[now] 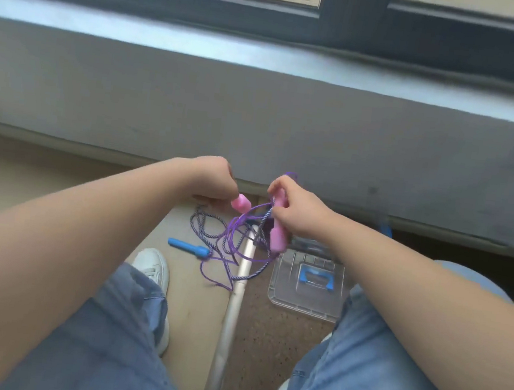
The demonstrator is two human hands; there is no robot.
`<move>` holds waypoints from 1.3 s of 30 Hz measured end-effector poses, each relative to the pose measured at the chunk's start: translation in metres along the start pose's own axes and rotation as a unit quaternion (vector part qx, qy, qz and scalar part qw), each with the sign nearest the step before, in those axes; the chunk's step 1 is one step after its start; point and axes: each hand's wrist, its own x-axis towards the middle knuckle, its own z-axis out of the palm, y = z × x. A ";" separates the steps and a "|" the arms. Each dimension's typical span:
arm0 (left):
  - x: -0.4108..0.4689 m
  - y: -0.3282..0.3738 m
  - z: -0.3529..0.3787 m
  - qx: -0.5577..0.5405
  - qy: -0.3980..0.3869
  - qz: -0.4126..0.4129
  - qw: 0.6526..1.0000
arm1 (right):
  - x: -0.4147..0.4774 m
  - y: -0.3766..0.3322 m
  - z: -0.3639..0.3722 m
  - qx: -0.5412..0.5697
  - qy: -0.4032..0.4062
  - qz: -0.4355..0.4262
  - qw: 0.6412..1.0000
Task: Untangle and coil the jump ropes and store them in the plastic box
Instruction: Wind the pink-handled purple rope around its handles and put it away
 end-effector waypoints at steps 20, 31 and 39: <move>0.008 0.030 0.003 -0.096 0.159 0.132 0.974 | 0.012 -0.003 -0.013 0.038 0.110 -0.088 0.989; 0.020 0.027 0.005 -0.230 0.130 0.191 0.946 | 0.023 -0.002 -0.014 0.183 0.074 -0.097 0.975; 0.018 0.030 0.024 -0.297 0.080 0.228 0.924 | 0.015 -0.012 -0.031 0.450 0.082 -0.077 0.886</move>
